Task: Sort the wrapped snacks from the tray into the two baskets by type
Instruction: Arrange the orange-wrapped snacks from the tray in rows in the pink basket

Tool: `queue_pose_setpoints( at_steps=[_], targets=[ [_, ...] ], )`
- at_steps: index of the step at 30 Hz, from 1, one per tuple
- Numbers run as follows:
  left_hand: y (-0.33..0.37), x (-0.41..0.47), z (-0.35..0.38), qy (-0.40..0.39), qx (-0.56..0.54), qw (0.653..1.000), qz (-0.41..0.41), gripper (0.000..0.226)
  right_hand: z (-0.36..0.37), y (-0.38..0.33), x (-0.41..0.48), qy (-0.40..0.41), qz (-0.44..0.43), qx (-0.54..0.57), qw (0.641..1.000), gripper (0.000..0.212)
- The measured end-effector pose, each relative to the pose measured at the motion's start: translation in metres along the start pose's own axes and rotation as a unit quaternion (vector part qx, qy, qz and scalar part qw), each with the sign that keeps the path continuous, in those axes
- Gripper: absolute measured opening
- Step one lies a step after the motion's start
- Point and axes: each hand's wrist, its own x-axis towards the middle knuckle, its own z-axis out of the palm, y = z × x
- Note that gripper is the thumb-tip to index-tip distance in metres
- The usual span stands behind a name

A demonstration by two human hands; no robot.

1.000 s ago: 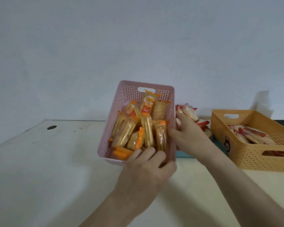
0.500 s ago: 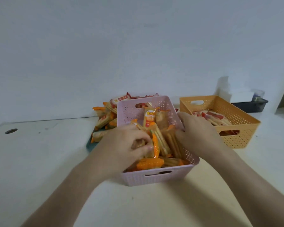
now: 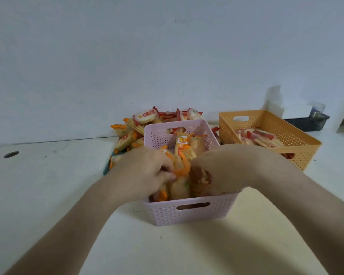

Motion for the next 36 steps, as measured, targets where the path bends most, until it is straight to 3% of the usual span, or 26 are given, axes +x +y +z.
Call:
queue_pose_setpoints(
  at_steps=[5,7,11,17,19,22,25,29,32,36],
  targets=[
    [-0.015,-0.002,-0.007,0.163,0.102,0.981,-0.01,0.017,0.002,-0.005,0.016,-0.027,-0.025,-0.02,0.999,0.029],
    [-0.02,-0.005,-0.011,0.174,0.062,0.983,0.004,0.016,0.004,-0.002,0.016,0.026,-0.009,0.017,0.999,0.024],
    [-0.02,-0.013,-0.023,0.241,-0.081,0.967,0.018,0.009,0.004,0.013,0.007,0.134,0.016,0.194,0.972,0.012],
    [-0.011,-0.017,-0.018,0.127,-0.03,0.989,0.074,0.021,-0.004,0.03,-0.011,0.12,0.01,0.379,0.918,0.045],
    [-0.01,-0.014,-0.01,0.094,-0.001,0.993,0.064,0.024,-0.006,0.027,-0.019,0.127,-0.005,0.391,0.912,0.04],
    [-0.01,-0.01,-0.003,0.025,-0.001,0.999,0.037,0.021,0.001,0.014,-0.006,0.129,-0.004,0.3,0.945,0.019],
    [-0.011,-0.011,-0.002,0.009,-0.023,0.999,0.03,0.013,0.017,0.005,0.02,0.058,0.027,0.27,0.961,0.025],
    [-0.01,-0.013,-0.002,0.033,-0.041,0.997,0.057,0.018,0.019,0.001,0.005,0.132,-0.002,0.268,0.954,0.026],
    [-0.006,-0.012,0.002,-0.006,0.005,0.998,0.055,0.042,0.022,-0.003,0.001,0.139,-0.011,0.285,0.948,0.029],
    [-0.004,-0.014,0.001,-0.01,0.016,0.998,0.059,0.026,0.016,0.004,0.001,0.083,-0.034,0.385,0.918,0.028]
  ],
)
